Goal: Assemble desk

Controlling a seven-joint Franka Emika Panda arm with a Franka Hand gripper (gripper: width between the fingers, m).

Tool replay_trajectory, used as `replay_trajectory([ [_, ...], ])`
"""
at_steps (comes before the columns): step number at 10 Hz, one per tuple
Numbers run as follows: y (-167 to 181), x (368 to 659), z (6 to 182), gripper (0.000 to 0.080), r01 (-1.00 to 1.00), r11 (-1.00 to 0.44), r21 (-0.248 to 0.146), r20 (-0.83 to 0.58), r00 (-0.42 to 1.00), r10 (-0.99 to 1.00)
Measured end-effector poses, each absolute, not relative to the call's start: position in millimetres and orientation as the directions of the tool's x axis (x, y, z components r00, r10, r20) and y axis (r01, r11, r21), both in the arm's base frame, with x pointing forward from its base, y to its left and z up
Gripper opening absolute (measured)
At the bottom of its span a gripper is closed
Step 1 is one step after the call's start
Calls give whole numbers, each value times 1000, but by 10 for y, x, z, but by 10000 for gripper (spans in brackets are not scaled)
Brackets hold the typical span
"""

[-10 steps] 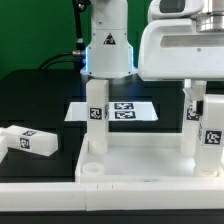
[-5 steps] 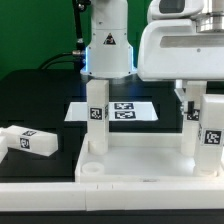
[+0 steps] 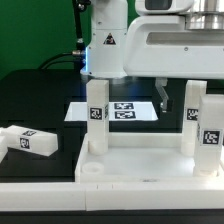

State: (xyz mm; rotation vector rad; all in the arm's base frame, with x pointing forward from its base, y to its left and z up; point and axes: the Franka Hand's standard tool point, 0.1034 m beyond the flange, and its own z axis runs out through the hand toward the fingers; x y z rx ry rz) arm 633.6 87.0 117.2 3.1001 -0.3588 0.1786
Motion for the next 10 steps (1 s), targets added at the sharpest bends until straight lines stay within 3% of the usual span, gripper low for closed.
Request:
replay_trajectory([
  [1,918,6345,1202,649,-257,-966,-2,62,965,-256],
  [3,1076,6481,1279,649,-250,-968,-29,120,960,-252],
  [6,1149,6478,1275,649,-274,-961,-38,125,953,-277],
  [7,1149,6478,1274,557,-292,-956,-40,124,948,-295],
  [8,1148,6478,1273,557,-308,-950,-43,123,942,-311],
  [9,1150,6477,1272,356,-366,-929,-50,120,922,-369],
  [10,1146,6478,1272,288,-408,-911,-56,117,904,-412],
])
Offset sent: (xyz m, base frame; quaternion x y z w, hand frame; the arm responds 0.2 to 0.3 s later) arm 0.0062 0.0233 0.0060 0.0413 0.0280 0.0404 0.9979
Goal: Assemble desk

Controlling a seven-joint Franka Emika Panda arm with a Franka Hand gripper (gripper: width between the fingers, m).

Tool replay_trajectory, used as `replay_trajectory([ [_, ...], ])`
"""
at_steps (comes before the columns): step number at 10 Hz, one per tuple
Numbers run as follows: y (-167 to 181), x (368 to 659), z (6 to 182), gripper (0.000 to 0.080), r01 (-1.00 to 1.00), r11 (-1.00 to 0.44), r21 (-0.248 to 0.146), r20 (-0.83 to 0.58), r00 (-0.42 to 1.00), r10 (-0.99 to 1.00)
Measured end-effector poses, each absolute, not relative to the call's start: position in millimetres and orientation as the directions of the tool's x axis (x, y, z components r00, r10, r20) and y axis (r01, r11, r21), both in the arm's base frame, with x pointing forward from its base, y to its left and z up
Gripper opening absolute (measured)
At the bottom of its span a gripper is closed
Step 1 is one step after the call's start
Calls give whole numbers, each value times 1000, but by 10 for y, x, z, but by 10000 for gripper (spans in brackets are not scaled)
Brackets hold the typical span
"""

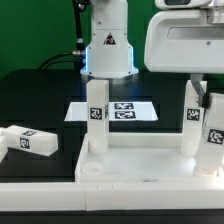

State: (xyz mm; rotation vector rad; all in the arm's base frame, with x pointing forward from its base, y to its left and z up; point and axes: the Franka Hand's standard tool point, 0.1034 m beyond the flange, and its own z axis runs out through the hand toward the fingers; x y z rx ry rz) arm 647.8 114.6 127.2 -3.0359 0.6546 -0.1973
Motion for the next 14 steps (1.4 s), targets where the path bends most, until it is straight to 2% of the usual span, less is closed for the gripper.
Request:
replay_trajectory([
  [3,1112,6468,1258,288,-670,-736,-96,108,728,-677],
  [5,1106,6437,1253,288,-907,-402,-126,54,398,-916],
  [7,1098,6441,1257,291,-989,-19,-149,-68,29,-997],
  [9,1105,6434,1257,291,-987,79,-140,-82,-68,-994],
  [10,1103,6433,1252,291,-988,55,-141,-79,-44,-996],
  [11,1109,6430,1246,453,-989,17,-144,-73,-7,-997],
  [12,1115,6432,1227,453,-981,-79,-177,-51,89,-995],
  [13,1124,6413,1210,610,-944,-275,-180,-16,283,-959],
  [14,1106,6417,1208,641,-857,-483,-179,25,487,-873],
])
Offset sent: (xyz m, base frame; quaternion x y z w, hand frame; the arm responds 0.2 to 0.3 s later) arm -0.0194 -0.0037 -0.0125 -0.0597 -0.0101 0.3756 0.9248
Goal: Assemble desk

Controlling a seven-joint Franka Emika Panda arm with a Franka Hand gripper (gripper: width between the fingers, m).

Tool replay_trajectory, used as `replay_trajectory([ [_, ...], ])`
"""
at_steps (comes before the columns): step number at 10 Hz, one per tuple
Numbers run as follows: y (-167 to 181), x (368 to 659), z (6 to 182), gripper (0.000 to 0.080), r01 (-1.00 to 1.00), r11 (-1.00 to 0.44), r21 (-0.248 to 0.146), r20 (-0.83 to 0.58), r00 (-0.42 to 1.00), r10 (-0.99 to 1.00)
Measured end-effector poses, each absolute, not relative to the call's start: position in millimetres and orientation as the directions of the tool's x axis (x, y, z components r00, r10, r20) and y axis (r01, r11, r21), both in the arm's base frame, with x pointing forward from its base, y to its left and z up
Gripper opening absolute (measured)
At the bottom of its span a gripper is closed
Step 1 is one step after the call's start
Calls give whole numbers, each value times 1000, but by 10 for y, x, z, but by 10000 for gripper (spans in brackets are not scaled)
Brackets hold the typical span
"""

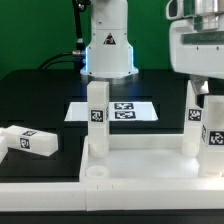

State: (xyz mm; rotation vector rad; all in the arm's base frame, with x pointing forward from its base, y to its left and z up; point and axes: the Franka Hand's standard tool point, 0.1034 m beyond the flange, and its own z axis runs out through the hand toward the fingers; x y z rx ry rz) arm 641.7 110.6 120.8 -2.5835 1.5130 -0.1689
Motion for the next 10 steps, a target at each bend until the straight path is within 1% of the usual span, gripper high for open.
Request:
replay_trajectory([
  [1,1103,6416,1205,641,-843,-508,-178,30,512,-859],
  [3,1090,6418,1203,648,-746,-645,-168,62,645,-762],
  [4,1087,6419,1203,649,-706,-690,-162,73,688,-722],
  [5,1069,6424,1204,649,-503,-855,-126,119,848,-516],
  [6,1094,6409,1187,649,-358,-928,-108,133,920,-370],
  [7,1123,6397,1182,649,-368,-924,-106,133,915,-380],
  [8,1108,6399,1178,608,-394,-913,-108,130,904,-406],
  [9,1099,6400,1176,608,-393,-913,-107,131,905,-405],
  [10,1101,6400,1176,416,-407,-907,-110,129,899,-419],
])
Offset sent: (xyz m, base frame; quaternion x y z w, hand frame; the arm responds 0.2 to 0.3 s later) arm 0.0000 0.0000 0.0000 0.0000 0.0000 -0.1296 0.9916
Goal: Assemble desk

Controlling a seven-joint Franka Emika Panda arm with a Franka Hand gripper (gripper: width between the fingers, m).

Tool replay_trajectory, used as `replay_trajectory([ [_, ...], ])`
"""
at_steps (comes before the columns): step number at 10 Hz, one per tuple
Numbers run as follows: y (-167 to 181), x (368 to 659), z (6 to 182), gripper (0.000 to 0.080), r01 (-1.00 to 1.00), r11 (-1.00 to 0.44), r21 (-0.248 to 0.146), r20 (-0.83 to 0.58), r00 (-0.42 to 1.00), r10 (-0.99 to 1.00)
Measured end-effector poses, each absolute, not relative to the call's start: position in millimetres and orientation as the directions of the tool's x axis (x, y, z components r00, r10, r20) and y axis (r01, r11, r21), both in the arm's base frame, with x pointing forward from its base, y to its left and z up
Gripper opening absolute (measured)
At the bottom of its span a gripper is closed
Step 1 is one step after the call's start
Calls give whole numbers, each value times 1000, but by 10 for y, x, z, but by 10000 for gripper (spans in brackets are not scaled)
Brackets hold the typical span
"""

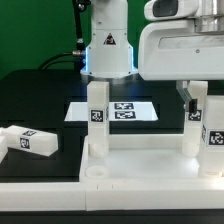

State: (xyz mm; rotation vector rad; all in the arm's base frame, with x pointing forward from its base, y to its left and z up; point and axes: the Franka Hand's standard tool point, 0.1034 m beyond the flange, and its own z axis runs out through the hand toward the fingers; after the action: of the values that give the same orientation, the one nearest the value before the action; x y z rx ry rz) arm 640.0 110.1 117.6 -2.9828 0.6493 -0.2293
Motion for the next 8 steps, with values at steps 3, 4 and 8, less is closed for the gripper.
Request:
replay_trajectory([
  [3,1141,6341,1170,287,-838,-530,-127,47,529,-847],
  [4,1139,6336,1157,287,-936,-322,-145,7,325,-946],
  [8,1105,6342,1153,287,-989,-21,-144,-57,29,-998],
])
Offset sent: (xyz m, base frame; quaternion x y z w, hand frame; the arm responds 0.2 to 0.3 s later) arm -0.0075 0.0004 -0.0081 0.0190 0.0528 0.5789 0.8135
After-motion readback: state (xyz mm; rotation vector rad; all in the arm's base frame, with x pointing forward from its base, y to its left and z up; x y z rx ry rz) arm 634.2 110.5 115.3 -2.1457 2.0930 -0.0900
